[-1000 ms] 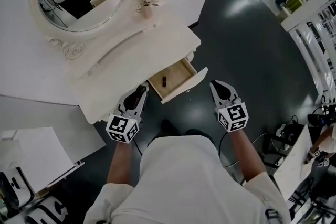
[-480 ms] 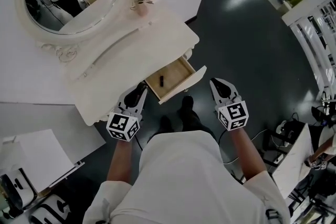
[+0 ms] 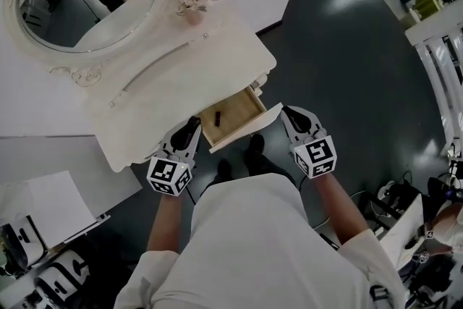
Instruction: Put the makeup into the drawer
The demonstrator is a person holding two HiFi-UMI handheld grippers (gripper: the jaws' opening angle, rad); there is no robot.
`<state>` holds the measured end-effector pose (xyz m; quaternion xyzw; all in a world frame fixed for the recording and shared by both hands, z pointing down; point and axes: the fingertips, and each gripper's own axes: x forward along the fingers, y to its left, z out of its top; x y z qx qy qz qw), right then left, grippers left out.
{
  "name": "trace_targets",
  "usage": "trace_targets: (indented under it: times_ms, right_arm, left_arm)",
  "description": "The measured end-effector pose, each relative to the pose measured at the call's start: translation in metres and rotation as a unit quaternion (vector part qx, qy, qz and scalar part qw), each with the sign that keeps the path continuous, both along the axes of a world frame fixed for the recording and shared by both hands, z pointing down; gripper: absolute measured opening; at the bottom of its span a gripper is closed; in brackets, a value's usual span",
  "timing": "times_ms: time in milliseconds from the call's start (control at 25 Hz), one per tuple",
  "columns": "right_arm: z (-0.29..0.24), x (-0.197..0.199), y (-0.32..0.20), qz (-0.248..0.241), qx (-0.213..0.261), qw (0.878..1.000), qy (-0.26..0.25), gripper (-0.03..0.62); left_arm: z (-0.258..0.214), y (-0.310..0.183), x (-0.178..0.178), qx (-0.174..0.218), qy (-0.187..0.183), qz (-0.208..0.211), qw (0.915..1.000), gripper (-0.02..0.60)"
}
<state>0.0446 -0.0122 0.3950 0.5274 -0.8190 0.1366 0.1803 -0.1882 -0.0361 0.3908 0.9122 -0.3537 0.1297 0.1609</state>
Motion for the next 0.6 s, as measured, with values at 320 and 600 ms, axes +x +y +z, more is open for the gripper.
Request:
trace_targets:
  times_ms: [320,600]
  right_arm:
    - [0.031,0.019,-0.035,-0.055,-0.026,0.998,-0.018,0.034]
    - [0.055,0.047,-0.046,-0.081,-0.058,0.995,-0.029,0.034]
  left_arm:
    - [0.033,-0.019,0.044,-0.035,-0.03,-0.011,0.9989,0.074]
    - [0.053,-0.026,0.085,-0.068,-0.05,-0.009,0.9964,0.074]
